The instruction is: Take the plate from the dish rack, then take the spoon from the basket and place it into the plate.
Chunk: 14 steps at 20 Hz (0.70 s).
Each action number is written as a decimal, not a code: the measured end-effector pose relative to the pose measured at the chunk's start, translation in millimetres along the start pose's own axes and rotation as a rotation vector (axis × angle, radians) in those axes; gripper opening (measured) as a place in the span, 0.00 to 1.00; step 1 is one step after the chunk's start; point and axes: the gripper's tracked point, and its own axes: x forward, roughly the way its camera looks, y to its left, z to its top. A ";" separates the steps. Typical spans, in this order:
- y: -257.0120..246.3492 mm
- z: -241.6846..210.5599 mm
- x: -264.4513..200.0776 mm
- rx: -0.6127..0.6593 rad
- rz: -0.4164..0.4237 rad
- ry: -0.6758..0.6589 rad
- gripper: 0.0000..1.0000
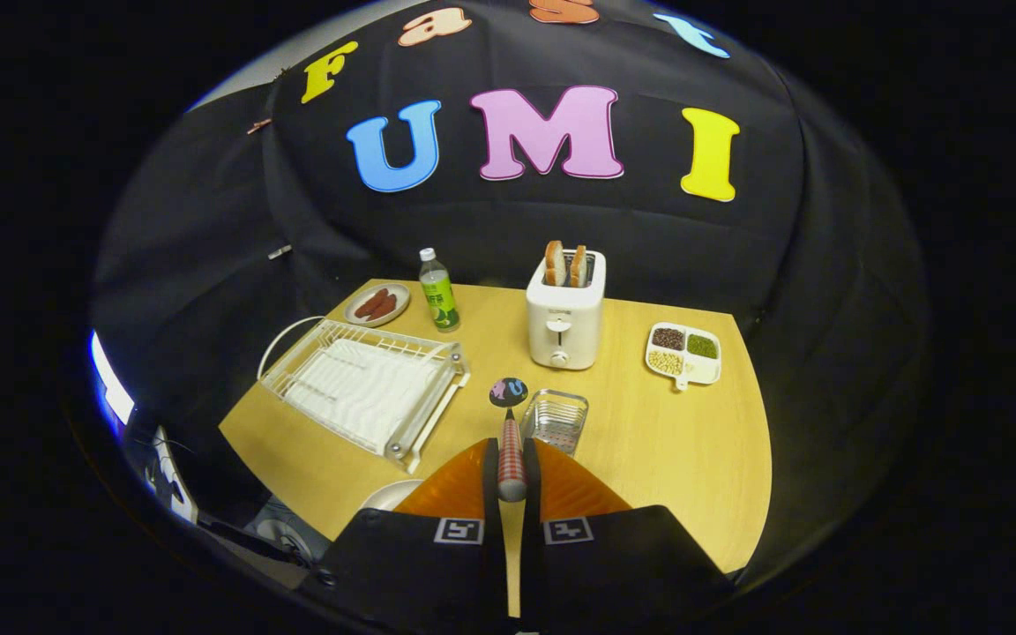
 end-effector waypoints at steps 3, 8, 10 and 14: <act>24.3 -27.6 -13.4 -0.003 0.034 0.041 0.10; 59.2 -93.5 -8.6 -0.020 0.094 0.132 0.10; 67.1 -118.5 -1.5 -0.022 0.107 0.166 0.10; 72.9 -157.9 15.4 -0.031 0.115 0.230 0.10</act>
